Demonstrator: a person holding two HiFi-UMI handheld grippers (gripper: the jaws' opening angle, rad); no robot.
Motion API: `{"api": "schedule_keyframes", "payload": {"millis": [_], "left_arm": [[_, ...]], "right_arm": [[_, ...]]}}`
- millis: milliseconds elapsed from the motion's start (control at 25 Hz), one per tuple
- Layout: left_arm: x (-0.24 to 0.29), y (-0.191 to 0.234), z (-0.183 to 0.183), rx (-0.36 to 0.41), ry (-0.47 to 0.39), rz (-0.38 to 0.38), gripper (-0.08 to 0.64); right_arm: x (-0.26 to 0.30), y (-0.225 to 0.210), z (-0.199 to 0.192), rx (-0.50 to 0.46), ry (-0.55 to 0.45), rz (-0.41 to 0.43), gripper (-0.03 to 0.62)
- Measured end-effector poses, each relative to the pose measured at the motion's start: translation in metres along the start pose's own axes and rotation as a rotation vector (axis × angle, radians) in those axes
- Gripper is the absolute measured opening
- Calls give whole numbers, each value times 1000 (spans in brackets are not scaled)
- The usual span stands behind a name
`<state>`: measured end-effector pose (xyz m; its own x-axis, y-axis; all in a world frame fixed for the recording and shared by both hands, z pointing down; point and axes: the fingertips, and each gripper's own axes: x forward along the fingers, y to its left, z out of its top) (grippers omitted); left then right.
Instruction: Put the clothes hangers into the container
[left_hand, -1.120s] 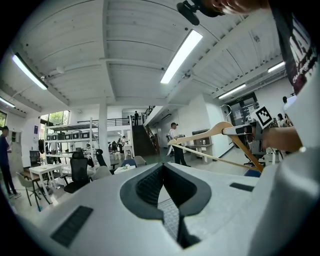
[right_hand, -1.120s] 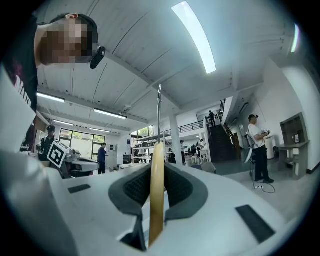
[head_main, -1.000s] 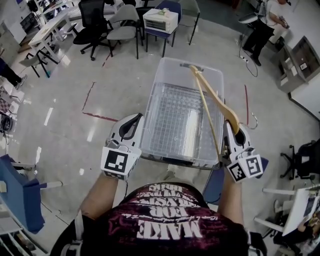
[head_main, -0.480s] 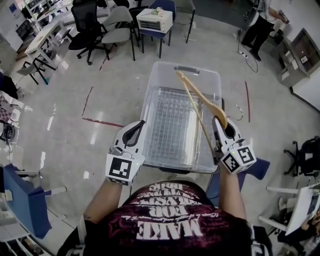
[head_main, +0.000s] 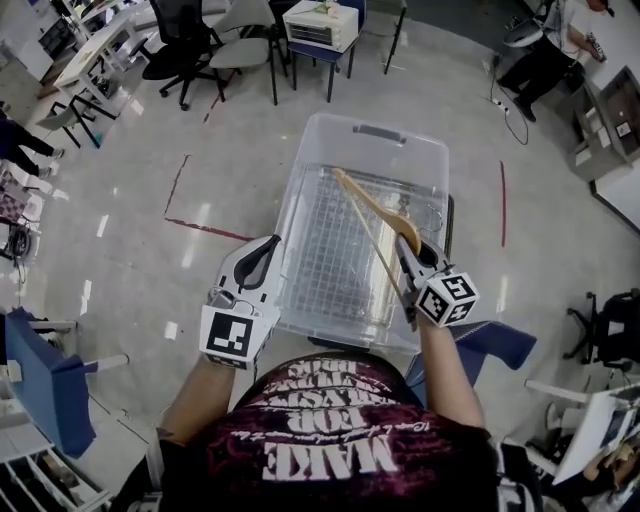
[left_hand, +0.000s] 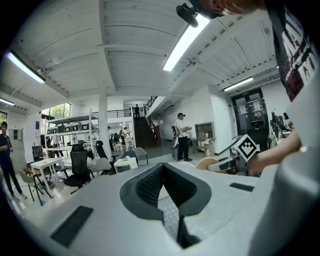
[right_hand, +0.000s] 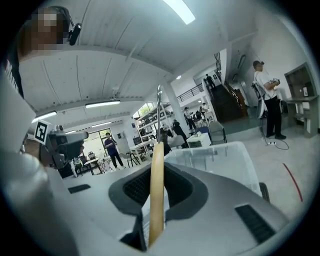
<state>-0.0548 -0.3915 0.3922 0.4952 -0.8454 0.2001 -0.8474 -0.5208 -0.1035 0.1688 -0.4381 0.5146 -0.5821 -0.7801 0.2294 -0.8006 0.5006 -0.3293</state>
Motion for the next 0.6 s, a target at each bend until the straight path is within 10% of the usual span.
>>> {"api": "schedule_keyframes", "payload": {"millis": [600], "left_arm": [[8, 9, -25, -9, 98, 55, 5]], "right_arm": [[69, -57, -180, 245, 386, -2, 61]]}}
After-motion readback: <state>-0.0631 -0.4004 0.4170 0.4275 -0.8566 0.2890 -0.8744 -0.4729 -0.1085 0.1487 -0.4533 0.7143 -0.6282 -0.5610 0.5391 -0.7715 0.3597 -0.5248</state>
